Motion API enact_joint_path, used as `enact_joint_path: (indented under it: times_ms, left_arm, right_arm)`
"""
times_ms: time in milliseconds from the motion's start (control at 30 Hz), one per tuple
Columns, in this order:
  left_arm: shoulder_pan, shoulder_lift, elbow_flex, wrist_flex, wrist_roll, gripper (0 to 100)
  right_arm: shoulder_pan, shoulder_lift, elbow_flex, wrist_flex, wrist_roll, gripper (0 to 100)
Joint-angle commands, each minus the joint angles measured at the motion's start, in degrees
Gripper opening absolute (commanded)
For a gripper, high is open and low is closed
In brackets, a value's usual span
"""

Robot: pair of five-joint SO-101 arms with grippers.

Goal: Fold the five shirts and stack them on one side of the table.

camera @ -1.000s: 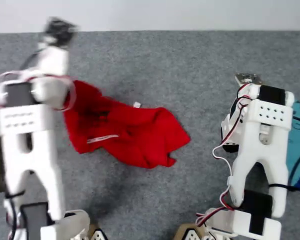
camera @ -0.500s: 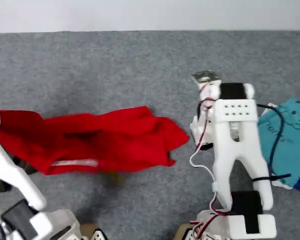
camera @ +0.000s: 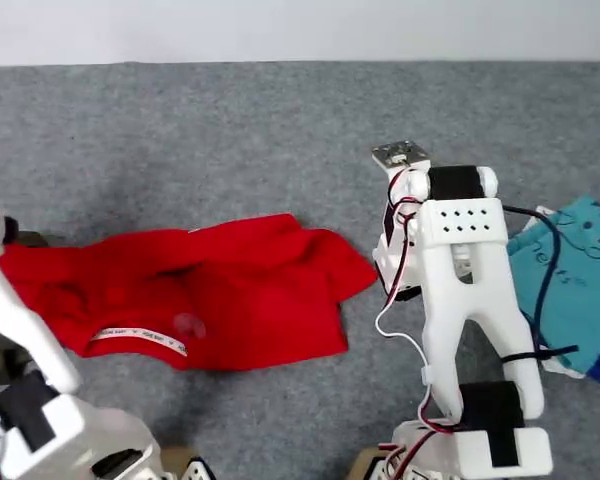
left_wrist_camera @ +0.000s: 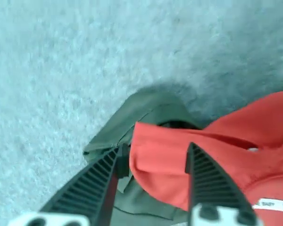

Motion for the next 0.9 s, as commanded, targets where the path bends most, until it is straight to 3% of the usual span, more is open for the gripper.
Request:
enact_joint_path:
  times_ms: [0,133,267,367,500,667,867]
  left_arm:
    - [3.69,-6.59,-4.26,3.96,-2.11,21]
    - [10.2,-12.4,-4.79,10.37,-2.29,21]
    - [20.31,-16.62,-4.35,19.87,0.09,21]
    - [28.48,-18.99,0.31,19.78,6.33,21]
    - [43.34,-19.6,10.59,19.52,7.47,16]
    - [61.19,-19.52,21.32,13.27,13.36,18]
    - [72.62,-19.43,32.31,-1.67,17.32,23]
  right_arm:
    - [-0.57,-3.3,-0.35,2.33,-0.26,0.9]
    - [1.54,-5.58,-0.35,2.33,-0.18,0.9]
    - [8.04,-12.53,-0.44,2.33,0.0,0.9]
    - [14.02,-17.19,-0.26,2.33,3.43,0.9]
    - [20.62,-20.88,-0.18,2.33,9.49,0.9]
    - [26.42,-22.11,-0.18,2.24,11.6,0.9]
    - [30.2,-22.11,-0.18,2.24,11.6,0.9]
